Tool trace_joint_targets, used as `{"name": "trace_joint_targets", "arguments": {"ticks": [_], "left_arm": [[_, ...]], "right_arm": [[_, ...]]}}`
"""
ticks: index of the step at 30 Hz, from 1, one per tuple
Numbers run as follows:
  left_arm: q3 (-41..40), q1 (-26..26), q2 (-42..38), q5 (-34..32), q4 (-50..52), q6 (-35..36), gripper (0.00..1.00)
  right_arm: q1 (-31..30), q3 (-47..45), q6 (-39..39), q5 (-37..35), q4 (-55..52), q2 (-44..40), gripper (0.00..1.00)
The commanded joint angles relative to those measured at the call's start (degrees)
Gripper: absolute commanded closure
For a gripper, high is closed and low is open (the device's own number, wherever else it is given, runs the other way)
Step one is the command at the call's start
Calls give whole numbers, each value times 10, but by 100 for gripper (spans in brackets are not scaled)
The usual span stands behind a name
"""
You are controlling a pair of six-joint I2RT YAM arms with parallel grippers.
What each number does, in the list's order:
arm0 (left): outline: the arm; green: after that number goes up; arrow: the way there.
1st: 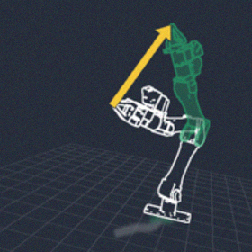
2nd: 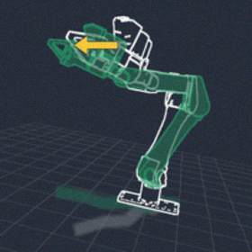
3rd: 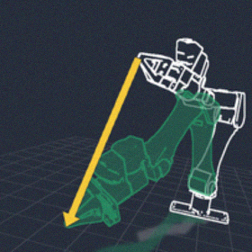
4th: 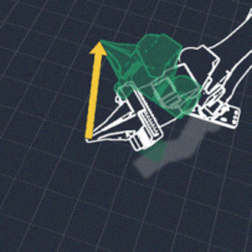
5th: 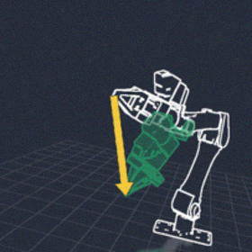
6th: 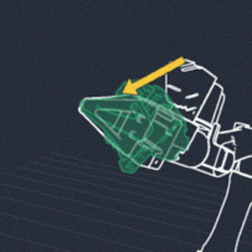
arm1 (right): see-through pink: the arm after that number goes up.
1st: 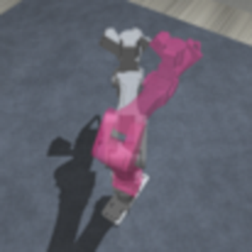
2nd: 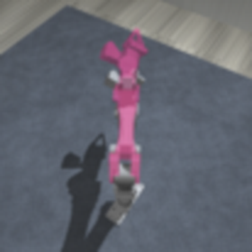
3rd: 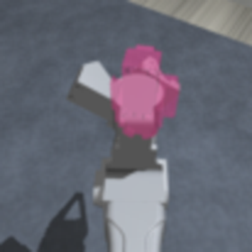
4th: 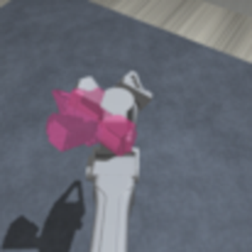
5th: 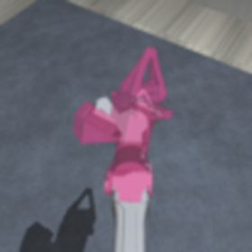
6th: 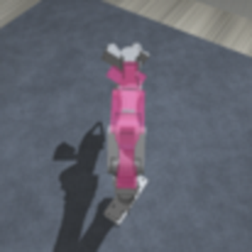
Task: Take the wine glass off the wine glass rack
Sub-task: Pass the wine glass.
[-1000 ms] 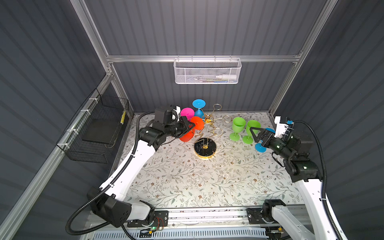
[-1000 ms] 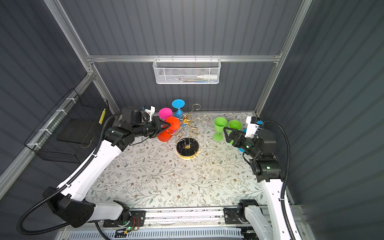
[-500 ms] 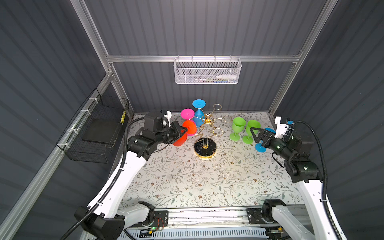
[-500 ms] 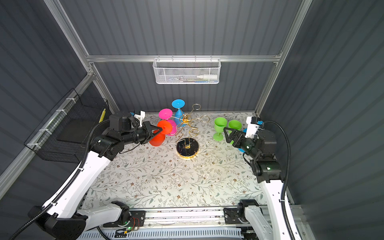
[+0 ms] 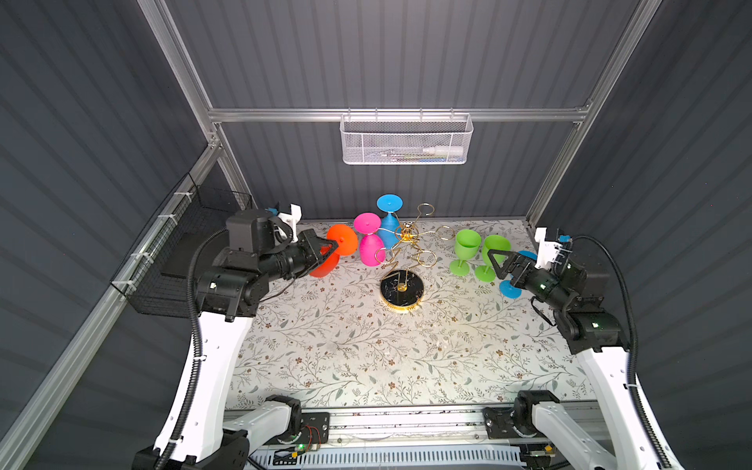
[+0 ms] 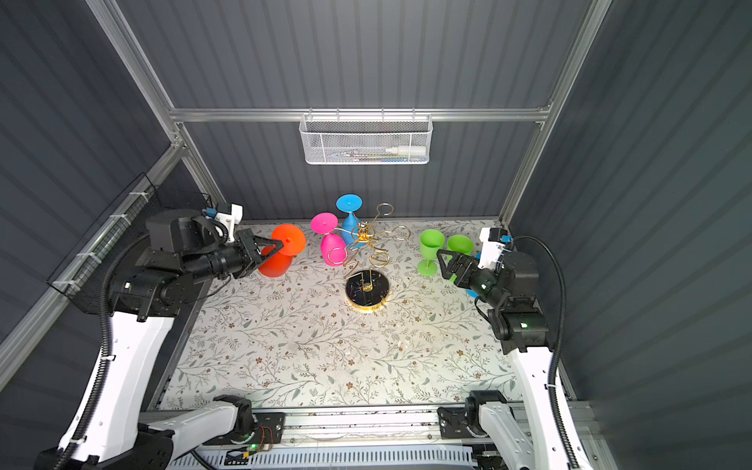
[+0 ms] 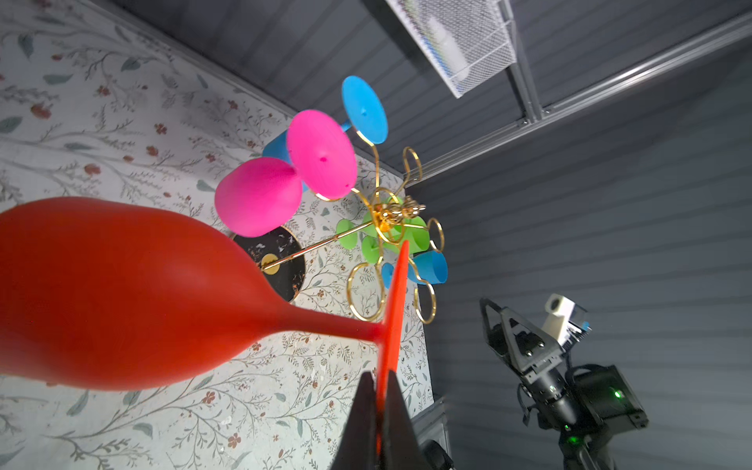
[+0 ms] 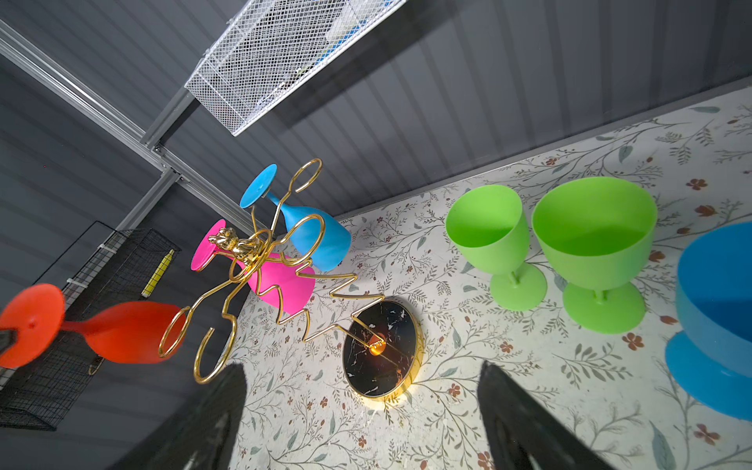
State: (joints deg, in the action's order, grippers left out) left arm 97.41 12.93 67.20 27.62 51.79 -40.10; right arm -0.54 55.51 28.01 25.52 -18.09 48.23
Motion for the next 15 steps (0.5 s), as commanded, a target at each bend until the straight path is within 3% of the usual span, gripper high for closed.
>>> {"name": "trace_joint_targets", "arguments": {"ticks": [1, 3, 8, 15], "left_arm": [[91, -14, 27, 34, 94, 78, 100], [128, -17, 41, 45, 104, 87, 100], [120, -19, 52, 132, 38, 45, 100], [178, -19, 77, 194, 12, 18, 100]], "right_arm": [[-2, 23, -16, 7, 2, 3, 9], [-2, 25, -21, 8, 1, 4, 9], [-2, 29, -22, 17, 14, 5, 9], [-5, 35, -29, 68, 58, 12, 9]]}}
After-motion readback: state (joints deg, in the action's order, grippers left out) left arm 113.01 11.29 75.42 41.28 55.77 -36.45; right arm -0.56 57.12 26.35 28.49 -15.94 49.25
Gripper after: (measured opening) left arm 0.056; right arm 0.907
